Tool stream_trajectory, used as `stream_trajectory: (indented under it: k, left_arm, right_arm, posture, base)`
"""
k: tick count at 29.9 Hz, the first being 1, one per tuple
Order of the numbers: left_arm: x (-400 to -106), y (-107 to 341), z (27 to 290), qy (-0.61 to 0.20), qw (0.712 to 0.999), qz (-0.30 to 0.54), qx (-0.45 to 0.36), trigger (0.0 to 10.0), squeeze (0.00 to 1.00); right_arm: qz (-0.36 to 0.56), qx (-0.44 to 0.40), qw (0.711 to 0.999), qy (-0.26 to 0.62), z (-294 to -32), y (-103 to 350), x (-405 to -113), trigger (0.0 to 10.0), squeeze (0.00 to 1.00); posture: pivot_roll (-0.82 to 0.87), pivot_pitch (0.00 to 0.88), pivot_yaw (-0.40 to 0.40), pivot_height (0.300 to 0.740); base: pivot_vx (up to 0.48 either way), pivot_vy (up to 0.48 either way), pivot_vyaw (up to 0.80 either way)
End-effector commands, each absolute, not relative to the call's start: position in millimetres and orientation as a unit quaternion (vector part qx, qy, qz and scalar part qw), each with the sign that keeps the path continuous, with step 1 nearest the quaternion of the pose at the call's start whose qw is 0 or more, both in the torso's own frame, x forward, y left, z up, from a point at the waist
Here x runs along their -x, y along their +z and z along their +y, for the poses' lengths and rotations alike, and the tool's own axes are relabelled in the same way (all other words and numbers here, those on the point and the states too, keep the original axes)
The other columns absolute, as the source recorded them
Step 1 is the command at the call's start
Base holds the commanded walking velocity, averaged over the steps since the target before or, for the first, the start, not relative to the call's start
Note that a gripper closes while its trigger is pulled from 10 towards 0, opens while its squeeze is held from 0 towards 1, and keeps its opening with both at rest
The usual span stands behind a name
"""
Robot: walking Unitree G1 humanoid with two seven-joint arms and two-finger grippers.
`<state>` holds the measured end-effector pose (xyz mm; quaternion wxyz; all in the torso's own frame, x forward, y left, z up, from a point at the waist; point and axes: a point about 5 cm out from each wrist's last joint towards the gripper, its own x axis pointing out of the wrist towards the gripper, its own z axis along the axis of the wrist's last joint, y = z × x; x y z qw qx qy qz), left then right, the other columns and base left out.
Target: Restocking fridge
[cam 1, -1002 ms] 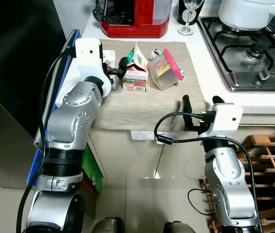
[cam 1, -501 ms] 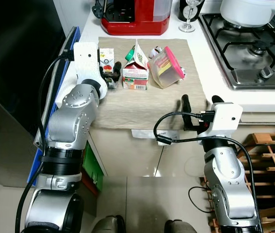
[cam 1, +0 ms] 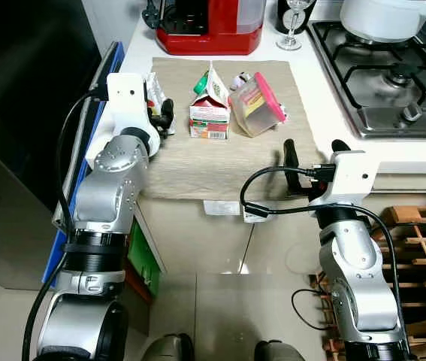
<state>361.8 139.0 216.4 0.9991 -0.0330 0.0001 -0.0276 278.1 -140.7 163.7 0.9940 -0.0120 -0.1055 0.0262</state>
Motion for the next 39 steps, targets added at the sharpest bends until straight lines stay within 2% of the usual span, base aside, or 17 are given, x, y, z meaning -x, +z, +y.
stream_trajectory:
  k: [1,6,8,13,14,19,20,21,30,39]
  left_arm:
    - [-362,213,139,-0.025,0.999,0.003,0.034,0.0,0.0]
    - [-365,217,134,-0.036,0.998,-0.018,0.053,0.0,0.0]
    - [-362,228,131,-0.054,0.995,-0.055,0.061,0.0,0.0]
    - [-359,241,130,-0.069,0.992,-0.096,0.054,0.0,0.0]
    - [-355,251,128,-0.082,0.987,-0.131,0.036,0.0,0.0]
    - [-349,263,124,-0.102,0.979,-0.176,0.001,0.0,0.0]
    - [-347,263,123,-0.105,0.977,-0.183,-0.013,3.0,0.0]
    - [-343,262,122,-0.107,0.976,-0.187,-0.02,10.0,0.0]
    - [-320,226,133,-0.069,0.987,-0.143,0.003,10.0,0.0]
    - [-319,229,132,-0.05,0.986,-0.16,-0.001,10.0,0.0]
  right_arm:
    - [-0.113,0.013,0.993,0.027,-141,167,-280,10.0,0.0]
    - [-0.118,0.012,0.993,0.026,-142,169,-288,10.0,0.0]
    - [-0.125,0.011,0.992,0.029,-140,171,-291,10.0,0.0]
    - [-0.13,0.011,0.991,0.032,-139,172,-297,10.0,0.0]
    - [-0.136,0.01,0.99,0.033,-138,174,-301,10.0,0.0]
    - [-0.147,0.008,0.989,0.034,-137,177,-309,10.0,0.0]
    - [-0.149,0.008,0.988,0.034,-137,178,-310,10.0,0.0]
    - [-0.153,0.007,0.988,0.033,-137,179,-311,10.0,0.0]
    - [-0.177,0.002,0.984,-0.011,-150,184,-309,10.0,0.0]
    - [-0.161,-0.011,0.987,-0.007,-149,176,-311,10.0,0.0]
  posture:
    - [-0.13,0.071,0.039,0.736]
    - [-0.12,0.018,0.031,0.736]
    - [-0.11,0.0,0.03,0.736]
    - [-0.1,0.0,0.029,0.736]
    - [-0.09,0.0,0.025,0.736]
    - [-0.07,0.0,0.024,0.736]
    - [-0.07,0.0,0.025,0.736]
    - [-0.06,0.0,0.027,0.736]
    - [-0.03,0.0,0.029,0.736]
    - [-0.03,0.0,0.018,0.736]
  base:
    - [0.0,0.0,0.0]
    - [0.0,0.0,0.0]
    - [0.0,0.0,0.0]
    - [0.0,0.0,0.0]
    - [0.0,0.0,0.0]
    - [0.0,0.0,0.0]
    - [0.0,0.0,0.0]
    - [0.0,0.0,0.0]
    - [0.0,0.0,0.0]
    - [0.0,0.0,0.0]
